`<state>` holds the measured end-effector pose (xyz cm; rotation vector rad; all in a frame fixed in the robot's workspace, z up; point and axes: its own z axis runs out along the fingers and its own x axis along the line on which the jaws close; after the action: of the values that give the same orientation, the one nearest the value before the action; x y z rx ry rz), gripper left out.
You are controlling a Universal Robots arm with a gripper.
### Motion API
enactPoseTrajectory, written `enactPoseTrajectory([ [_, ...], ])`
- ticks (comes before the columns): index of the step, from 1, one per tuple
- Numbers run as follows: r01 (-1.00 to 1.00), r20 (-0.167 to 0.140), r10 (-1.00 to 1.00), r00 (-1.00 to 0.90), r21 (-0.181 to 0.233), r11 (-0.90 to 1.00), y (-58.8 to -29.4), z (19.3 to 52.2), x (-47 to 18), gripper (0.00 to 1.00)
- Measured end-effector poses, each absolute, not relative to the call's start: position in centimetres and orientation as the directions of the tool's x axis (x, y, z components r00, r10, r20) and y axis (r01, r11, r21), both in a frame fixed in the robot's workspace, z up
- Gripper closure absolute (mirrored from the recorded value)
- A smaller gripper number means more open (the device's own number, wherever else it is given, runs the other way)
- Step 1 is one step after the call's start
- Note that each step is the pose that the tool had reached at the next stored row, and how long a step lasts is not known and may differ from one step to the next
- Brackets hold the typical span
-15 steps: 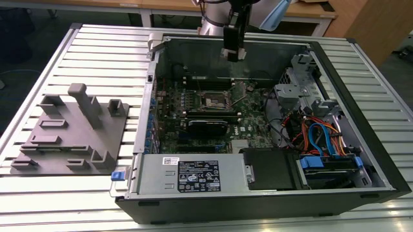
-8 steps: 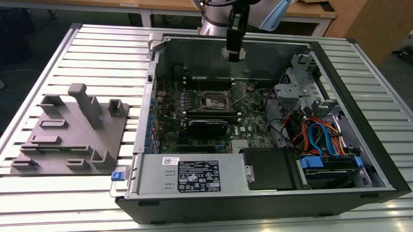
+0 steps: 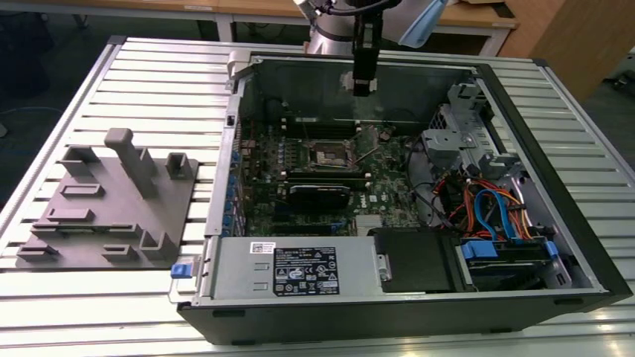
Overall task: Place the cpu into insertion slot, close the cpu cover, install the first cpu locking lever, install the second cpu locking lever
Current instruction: 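Place the cpu into insertion slot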
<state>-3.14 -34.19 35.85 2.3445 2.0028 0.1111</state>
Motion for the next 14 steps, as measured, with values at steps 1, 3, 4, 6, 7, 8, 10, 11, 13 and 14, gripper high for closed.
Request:
enactPoseTrajectory([
  [1,0.986,0.018,0.99,0.139,0.089,-0.14,-34.19,35.82,-3.14,0.46],
  [3,0.99,0.018,0.994,0.11,0.089,-0.111,-34.19,35.76,-3.14,0.46],
  [4,0.99,0.018,0.994,0.107,0.089,-0.108,-34.19,35.76,-3.14,0.46],
  [6,0.99,0.018,0.994,0.106,0.089,-0.107,-34.19,35.75,-3.14,0.46],
  [7,0.99,0.018,0.994,0.105,0.089,-0.107,-34.19,35.75,-3.14,0.46],
  [8,0.99,0.018,0.994,0.105,0.089,-0.107,-34.19,35.75,-3.14,0.46],
  [10,0.99,0.018,0.994,0.105,0.089,-0.106,-34.19,35.75,-3.14,0.46],
  [11,0.99,0.018,0.994,0.105,0.089,-0.106,-34.19,35.75,-3.14,0.46],
  [13,0.99,0.018,0.994,0.105,0.089,-0.106,-34.19,35.75,-3.14,0.46],
  [14,0.99,0.018,0.994,0.105,0.089,-0.106,-34.18,35.75,-3.14,0.46],
])
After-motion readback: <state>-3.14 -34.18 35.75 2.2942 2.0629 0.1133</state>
